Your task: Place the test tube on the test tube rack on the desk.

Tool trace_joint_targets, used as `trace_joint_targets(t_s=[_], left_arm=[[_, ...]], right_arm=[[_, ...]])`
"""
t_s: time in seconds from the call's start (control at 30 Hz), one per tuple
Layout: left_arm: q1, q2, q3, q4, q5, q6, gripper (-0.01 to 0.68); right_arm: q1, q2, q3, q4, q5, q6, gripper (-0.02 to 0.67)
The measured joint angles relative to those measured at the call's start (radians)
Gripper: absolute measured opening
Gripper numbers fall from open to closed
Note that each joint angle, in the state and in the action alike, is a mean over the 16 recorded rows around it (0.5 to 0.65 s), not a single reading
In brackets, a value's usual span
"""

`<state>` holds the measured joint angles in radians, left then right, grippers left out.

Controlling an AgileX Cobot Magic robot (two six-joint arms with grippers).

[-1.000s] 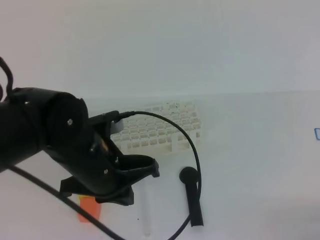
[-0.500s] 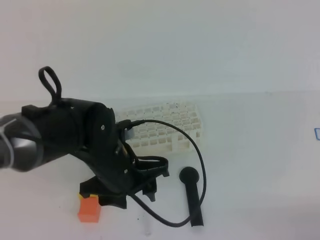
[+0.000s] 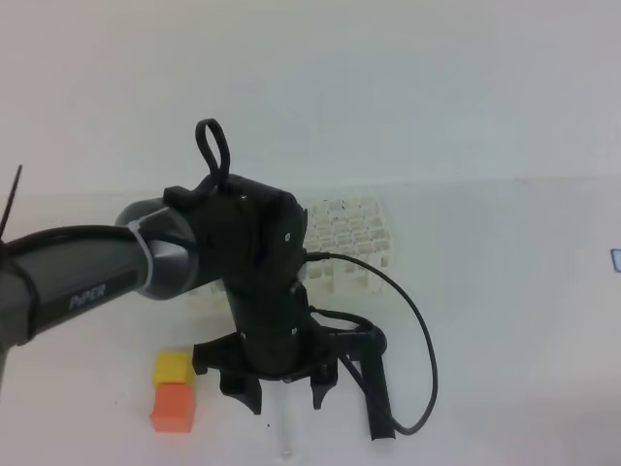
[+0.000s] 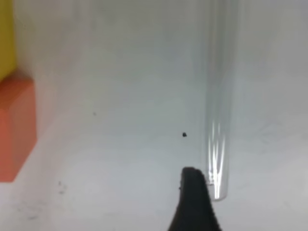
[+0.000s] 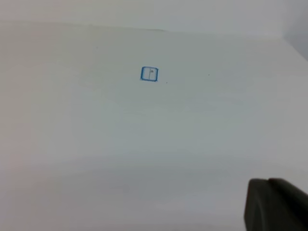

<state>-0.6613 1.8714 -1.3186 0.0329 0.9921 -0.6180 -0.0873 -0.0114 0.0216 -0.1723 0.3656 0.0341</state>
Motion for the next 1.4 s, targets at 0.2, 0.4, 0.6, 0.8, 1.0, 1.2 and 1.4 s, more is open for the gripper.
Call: trace_joint_targets(t_s=[0.2,0.4,0.6,0.8,1.0,1.2,1.4], left_arm=[[-0.008,0.045,-0.023,-0.007,0.010,0.000,0.482],[-0.008,0.074,-0.024,0.000,-0.008,0.011,0.483],[-0.008,0.098,-0.024,0.014,-0.031,0.013,0.483],[-0.008,0.121,-0.024,0.013,-0.046,0.008,0.483],[-0.008,0.139,-0.024,0.005,-0.048,0.002,0.457],[-0.008,0.146,-0.025,0.003,-0.045,-0.001,0.339],[-0.008,0.147,-0.026,0.008,-0.037,0.000,0.202]], right_arm=[[0.000,0.000,0.000,0.000,0.000,0.000,-0.005],[0.000,0.000,0.000,0.000,0.000,0.000,-0.005],[0.000,0.000,0.000,0.000,0.000,0.000,-0.005],[0.000,0.000,0.000,0.000,0.000,0.000,-0.005],[0.000,0.000,0.000,0.000,0.000,0.000,-0.005],[0.000,0.000,0.000,0.000,0.000,0.000,-0.005],[0.000,0.000,0.000,0.000,0.000,0.000,-0.005]])
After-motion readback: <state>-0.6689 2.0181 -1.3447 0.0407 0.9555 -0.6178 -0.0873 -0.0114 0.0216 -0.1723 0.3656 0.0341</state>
